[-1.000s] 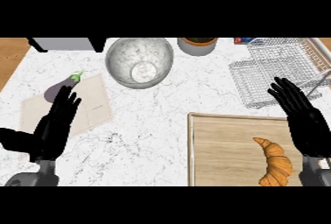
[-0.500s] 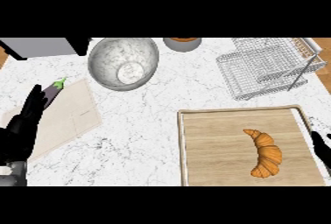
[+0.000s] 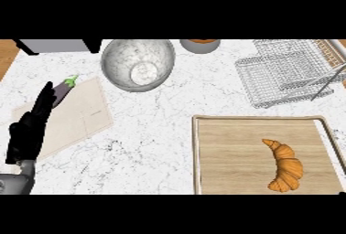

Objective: Pick the croissant from the tray and place it in the tiered basket

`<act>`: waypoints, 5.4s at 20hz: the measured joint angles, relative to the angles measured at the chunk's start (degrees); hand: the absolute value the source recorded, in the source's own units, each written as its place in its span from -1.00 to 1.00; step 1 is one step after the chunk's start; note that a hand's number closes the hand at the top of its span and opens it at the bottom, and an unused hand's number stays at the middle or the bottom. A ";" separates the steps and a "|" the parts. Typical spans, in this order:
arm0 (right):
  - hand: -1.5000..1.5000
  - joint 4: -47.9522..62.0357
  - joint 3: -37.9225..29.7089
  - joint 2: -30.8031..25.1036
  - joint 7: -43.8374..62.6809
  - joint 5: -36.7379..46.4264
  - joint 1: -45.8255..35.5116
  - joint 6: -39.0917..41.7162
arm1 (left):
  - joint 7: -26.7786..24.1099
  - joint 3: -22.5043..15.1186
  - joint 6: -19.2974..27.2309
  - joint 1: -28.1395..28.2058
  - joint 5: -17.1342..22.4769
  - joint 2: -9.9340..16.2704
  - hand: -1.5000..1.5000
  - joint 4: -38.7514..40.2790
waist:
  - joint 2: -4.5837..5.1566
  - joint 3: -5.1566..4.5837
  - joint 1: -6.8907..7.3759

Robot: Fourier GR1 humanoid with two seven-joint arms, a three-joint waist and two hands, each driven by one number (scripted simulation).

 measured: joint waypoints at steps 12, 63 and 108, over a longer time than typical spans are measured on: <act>-1.00 -17.98 -2.39 -23.74 38.33 1.29 -0.25 8.16 | 1.45 -1.55 -0.69 -4.19 -2.22 -1.80 0.00 1.43 | 0.40 0.17 3.23; -1.00 -0.19 30.35 -15.71 55.38 17.73 -30.01 13.43 | 1.50 1.99 -3.53 -2.12 -7.45 -6.66 0.00 0.21 | 0.05 0.33 3.11; 1.00 3.97 48.38 10.37 39.88 41.88 -59.29 24.34 | 2.41 4.47 -6.62 -3.32 -10.56 -9.00 0.00 0.38 | -0.18 0.36 3.65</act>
